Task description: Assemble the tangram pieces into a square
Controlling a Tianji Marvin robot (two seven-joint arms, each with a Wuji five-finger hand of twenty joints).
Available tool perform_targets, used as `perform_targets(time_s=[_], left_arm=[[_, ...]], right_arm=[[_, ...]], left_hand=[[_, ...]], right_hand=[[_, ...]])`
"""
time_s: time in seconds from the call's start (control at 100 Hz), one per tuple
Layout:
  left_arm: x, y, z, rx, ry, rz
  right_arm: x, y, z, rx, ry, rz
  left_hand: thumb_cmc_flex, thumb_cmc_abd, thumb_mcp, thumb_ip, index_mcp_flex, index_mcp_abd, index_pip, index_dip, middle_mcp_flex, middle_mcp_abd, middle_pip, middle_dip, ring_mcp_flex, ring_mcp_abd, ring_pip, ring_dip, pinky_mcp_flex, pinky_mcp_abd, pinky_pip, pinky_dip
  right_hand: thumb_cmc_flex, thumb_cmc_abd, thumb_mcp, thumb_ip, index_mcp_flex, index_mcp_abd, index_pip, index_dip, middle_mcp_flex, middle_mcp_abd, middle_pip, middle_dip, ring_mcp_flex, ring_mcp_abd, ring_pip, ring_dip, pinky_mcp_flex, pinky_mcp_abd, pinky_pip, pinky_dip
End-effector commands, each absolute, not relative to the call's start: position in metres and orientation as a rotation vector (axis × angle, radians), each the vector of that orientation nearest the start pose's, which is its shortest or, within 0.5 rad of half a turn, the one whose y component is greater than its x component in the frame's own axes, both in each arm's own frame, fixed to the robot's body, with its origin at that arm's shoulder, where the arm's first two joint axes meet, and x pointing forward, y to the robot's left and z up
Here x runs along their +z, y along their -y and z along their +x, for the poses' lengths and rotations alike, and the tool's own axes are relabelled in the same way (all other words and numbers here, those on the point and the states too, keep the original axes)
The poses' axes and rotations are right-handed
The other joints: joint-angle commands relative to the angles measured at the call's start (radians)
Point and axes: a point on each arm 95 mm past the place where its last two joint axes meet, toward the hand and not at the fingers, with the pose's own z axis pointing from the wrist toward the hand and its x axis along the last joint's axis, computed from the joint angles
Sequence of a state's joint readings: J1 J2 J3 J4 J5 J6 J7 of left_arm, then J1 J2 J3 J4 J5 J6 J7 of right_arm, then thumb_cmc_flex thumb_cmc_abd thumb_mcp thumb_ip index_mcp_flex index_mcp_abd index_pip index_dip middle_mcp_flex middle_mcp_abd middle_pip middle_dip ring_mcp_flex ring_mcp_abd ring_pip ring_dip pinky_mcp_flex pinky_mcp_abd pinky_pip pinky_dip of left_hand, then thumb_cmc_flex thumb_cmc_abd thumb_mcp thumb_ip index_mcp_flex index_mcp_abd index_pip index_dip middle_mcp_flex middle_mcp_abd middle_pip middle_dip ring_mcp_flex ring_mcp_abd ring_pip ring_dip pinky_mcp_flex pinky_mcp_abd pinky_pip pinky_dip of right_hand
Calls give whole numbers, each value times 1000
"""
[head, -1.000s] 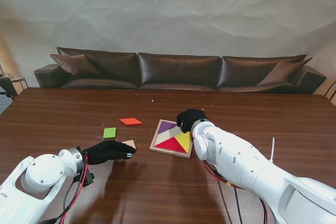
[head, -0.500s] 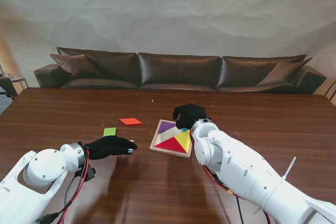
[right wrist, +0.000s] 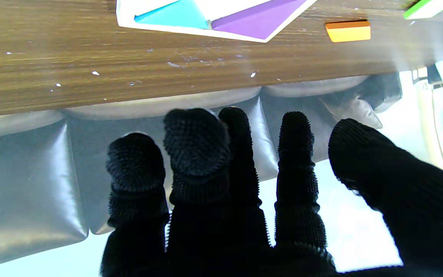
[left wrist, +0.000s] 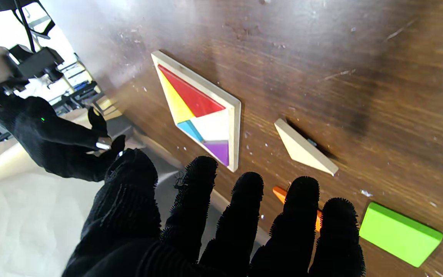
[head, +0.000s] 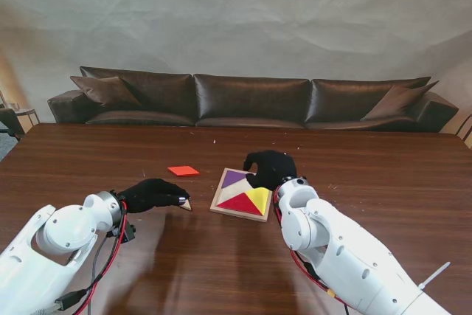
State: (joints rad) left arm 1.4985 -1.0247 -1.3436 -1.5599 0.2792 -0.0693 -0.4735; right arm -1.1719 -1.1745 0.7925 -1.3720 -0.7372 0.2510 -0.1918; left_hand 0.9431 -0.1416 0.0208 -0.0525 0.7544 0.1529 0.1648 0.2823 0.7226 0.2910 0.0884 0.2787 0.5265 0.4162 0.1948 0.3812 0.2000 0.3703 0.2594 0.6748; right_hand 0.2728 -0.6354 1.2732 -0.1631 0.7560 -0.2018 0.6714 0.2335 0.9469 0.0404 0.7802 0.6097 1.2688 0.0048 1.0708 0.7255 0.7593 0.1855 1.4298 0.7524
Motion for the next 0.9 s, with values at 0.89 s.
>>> perform_targets(time_s=[0.89], left_arm=[[-289, -53, 462, -1705, -1500, -1714]], right_arm=[[-294, -68, 426, 1677, -1309, 1313]], left_hand=[[-91, -149, 355, -16, 84, -5, 56, 65, 79, -6, 45, 59, 60, -16, 134, 125, 76, 34, 119, 174]], right_hand=[[-41, -49, -51, 11, 4, 31, -25, 25, -66, 39, -101, -108, -100, 61, -278, -88, -129, 56, -150, -99]])
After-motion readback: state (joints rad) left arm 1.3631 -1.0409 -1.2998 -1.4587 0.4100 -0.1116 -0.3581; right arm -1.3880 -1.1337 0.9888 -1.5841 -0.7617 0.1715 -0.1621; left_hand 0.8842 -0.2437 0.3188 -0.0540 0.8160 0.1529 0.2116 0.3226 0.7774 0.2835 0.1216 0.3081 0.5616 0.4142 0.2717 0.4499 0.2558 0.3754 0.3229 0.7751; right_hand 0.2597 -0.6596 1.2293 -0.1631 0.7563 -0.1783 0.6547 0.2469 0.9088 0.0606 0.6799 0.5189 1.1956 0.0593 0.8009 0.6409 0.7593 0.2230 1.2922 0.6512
